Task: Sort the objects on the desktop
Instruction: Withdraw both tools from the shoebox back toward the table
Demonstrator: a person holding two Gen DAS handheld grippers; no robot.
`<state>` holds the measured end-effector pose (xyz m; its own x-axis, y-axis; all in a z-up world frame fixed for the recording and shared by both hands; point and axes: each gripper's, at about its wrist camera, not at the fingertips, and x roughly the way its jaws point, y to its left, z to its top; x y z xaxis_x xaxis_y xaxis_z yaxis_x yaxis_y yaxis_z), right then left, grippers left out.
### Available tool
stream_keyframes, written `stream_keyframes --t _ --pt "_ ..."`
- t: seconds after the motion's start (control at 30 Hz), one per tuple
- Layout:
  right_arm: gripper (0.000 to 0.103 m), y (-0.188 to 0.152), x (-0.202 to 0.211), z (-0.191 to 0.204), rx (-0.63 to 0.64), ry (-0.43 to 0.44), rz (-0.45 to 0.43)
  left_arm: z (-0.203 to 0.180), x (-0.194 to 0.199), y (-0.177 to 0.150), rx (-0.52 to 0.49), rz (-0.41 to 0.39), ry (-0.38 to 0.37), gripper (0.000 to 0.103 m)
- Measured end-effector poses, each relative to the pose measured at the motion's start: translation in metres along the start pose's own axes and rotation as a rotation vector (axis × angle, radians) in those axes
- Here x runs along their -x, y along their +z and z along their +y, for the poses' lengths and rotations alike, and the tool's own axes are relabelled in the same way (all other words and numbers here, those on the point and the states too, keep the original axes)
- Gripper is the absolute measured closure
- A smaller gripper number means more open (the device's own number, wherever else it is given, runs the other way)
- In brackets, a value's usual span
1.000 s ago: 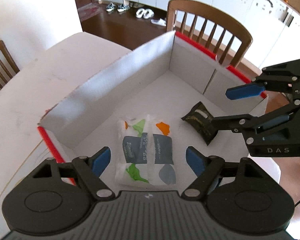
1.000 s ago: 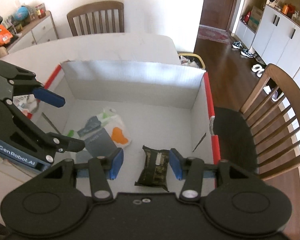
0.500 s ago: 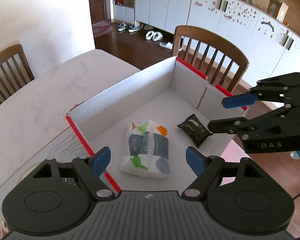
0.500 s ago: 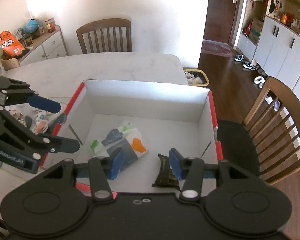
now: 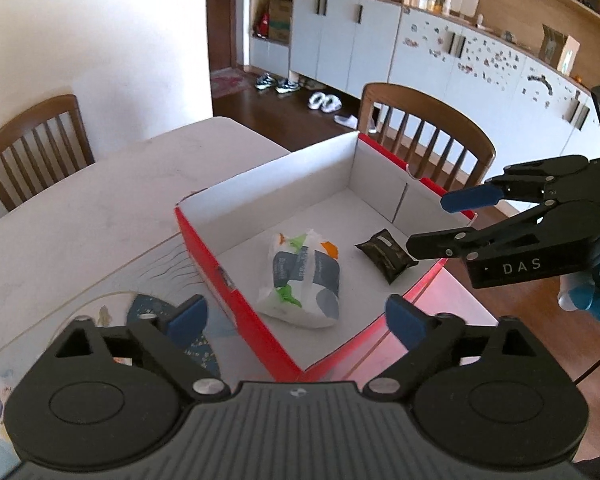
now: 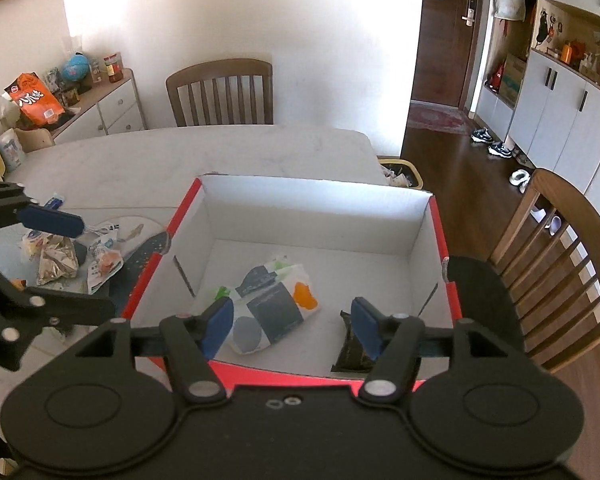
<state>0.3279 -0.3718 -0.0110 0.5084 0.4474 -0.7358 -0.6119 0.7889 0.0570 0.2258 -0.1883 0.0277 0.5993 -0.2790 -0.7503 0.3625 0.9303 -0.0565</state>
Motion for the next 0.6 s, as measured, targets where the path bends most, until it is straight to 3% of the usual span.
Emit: stream_keyframes --t 0.13,0.33,0.6 --pt "0.026 -0.004 0.002 0.007 -0.003 0.001 -0.018 0.007 0.007 -0.013 0.029 -0.015 0.001 0.002" --pt "0.018 -0.006 0.007 0.021 -0.007 0.0 -0.05 0.021 0.019 -0.032 0.077 -0.031 0.024 0.0" --pt "0.017 -0.008 0.012 0.053 -0.012 0.006 -0.072 0.05 0.046 -0.058 0.121 -0.072 0.08 0.0"
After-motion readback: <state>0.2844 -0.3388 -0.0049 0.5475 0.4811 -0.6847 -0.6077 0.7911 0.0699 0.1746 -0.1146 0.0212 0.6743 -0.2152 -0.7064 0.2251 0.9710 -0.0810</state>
